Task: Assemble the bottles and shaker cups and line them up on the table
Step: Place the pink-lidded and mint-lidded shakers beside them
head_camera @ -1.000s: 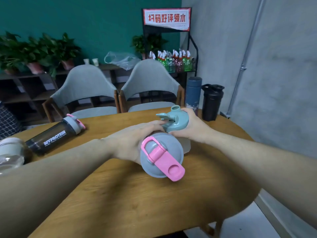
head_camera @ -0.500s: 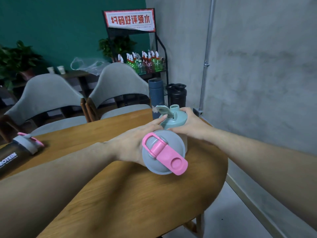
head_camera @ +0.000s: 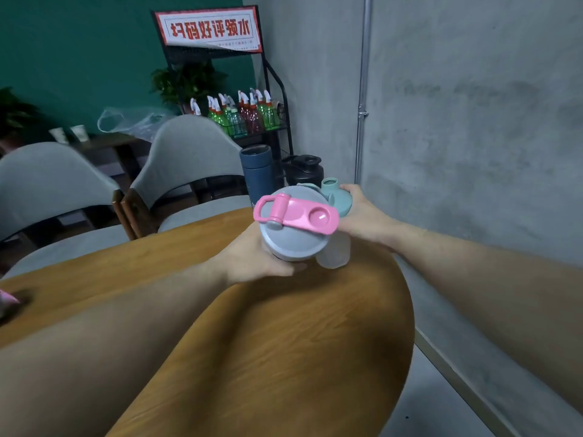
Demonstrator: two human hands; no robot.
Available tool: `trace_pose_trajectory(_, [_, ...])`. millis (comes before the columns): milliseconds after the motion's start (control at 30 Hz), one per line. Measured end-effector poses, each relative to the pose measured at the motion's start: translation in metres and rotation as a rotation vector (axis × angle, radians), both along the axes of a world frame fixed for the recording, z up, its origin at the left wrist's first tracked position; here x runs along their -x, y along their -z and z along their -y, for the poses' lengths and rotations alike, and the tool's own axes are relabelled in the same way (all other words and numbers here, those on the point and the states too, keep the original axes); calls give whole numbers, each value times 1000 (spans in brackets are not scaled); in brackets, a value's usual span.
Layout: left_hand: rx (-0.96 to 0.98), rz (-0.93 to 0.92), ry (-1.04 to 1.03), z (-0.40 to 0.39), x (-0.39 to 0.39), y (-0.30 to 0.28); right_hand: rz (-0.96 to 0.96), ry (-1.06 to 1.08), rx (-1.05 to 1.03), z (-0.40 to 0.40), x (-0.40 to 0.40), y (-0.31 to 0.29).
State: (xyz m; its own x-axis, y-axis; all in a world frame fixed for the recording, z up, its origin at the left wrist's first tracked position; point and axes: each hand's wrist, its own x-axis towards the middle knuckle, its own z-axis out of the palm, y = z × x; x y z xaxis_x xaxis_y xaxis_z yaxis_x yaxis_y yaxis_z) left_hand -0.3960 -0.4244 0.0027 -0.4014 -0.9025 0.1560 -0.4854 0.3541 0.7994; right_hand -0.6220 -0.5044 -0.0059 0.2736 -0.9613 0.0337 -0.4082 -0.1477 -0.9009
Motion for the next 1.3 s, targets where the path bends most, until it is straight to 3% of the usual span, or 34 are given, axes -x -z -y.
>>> trace_pose_trajectory(300, [-68,-165,-168,21,-5,14,-15,-9,-19,38,2,18])
trace_pose_trajectory(633, [-136,-167,-261,36,-11,28,-90,-80,12,46,10,12])
trace_pose_trajectory(767, [-152,-207,-257,37,-12,31,40,-57,142,35,1,-5])
trace_pose_trajectory(1067, [-211,-202,-289,38,-14,37,236,1,167,43,-18,-6])
trace_pose_trajectory(1300, [-217,-194,-321,45,-13,43,177,42,223,47,-24,-4])
